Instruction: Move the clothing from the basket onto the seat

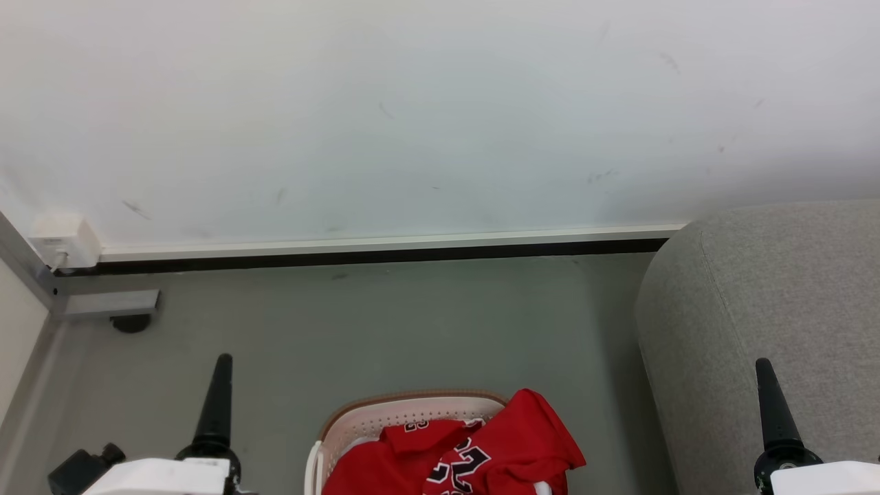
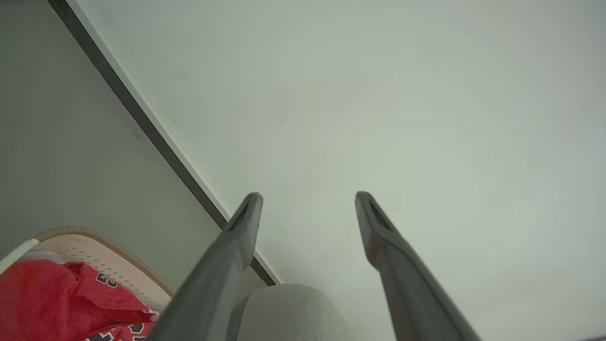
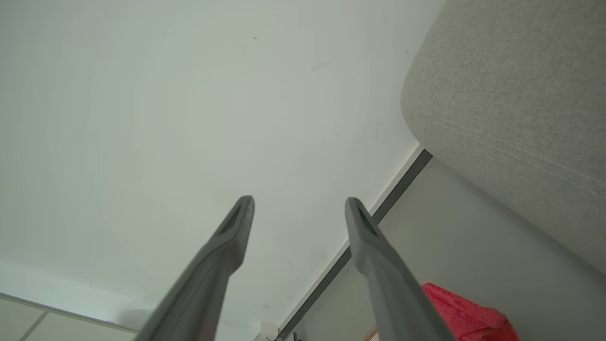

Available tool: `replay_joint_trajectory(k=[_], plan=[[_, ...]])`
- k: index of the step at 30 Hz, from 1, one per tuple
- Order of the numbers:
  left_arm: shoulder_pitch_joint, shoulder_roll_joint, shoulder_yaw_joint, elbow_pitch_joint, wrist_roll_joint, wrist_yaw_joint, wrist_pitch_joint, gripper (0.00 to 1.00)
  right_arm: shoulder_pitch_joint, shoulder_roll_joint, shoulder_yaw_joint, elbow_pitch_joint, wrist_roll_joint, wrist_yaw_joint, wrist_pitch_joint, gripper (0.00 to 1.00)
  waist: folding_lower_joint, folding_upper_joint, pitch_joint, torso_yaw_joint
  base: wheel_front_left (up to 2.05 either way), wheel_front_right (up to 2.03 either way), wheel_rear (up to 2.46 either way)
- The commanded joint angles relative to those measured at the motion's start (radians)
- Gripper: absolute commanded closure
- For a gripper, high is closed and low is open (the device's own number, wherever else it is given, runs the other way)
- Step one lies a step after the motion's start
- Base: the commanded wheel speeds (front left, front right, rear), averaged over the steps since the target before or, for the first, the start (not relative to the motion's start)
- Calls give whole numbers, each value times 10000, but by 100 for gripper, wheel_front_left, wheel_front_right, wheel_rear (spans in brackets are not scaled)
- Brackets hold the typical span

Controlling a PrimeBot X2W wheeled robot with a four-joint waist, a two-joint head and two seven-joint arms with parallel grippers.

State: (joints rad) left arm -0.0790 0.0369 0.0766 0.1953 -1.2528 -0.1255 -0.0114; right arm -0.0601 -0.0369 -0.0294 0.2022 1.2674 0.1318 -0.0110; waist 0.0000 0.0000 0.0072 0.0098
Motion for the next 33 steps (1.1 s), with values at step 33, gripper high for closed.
replay_joint_trajectory(k=[33], plan=[[-181,493,-968,-522,6962,371,-1169,0,95,-134,263,-155,-7243,-10,-1181,0,0,0,-64,162,0,0,0]])
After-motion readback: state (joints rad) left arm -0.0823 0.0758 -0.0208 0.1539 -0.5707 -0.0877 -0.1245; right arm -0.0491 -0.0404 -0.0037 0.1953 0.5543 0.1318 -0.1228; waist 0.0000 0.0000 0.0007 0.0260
